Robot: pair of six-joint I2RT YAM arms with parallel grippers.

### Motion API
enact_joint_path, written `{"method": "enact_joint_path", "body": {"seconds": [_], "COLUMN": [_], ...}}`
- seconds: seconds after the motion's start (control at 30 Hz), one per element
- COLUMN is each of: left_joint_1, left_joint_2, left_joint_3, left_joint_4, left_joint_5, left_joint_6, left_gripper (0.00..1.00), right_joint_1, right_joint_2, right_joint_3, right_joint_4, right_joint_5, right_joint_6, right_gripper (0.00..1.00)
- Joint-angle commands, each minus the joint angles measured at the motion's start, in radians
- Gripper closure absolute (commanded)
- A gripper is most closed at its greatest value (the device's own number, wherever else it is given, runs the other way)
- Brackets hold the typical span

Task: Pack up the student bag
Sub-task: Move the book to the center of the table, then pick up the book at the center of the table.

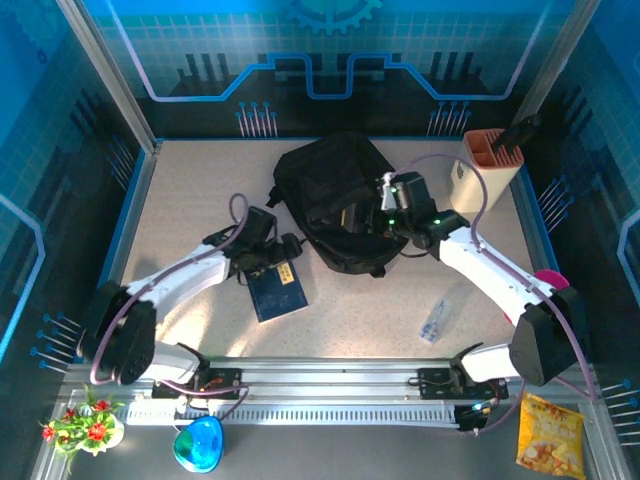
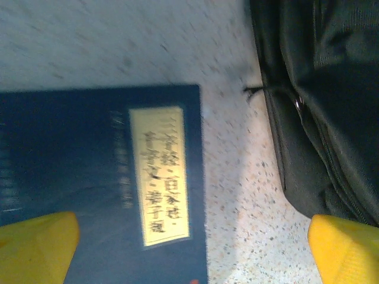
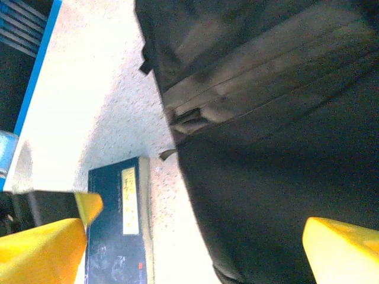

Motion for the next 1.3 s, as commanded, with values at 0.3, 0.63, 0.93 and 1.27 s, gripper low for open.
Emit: {"method": "enact_joint_path", "body": {"seconds": [0.3, 0.63, 0.93, 1.27], "left_joint_1": [0.182, 0.2, 0.2, 0.2], "left_joint_2": [-0.216, -0.173, -0.107, -0.068], "left_joint_3": [-0.254, -0.308, -0.308, -0.314], "left_joint_4": [-0.052, 0.019, 0.056, 0.088], "left_joint_5": [0.05, 0.175, 0.219, 0.252], "left_joint_6": [0.004, 0.014, 0.024, 0.028], "left_gripper": [0.03, 0.19, 0.29, 0.35], "right_joint_1": [0.295, 0.336, 0.336, 0.335], "right_joint_2": [0.351, 0.602, 0.702, 0.756], "right_joint_3": [0.246, 0.396, 0.454, 0.468], "right_joint_4": [-0.067, -0.157, -0.205, -0.224], "right_joint_5": [0.001, -0.015, -0.048, -0.056], "right_joint_6": [-0.08, -0.083, -0.089, -0.09], "right_gripper": [0.18, 0.41, 0.58, 0.66]}}
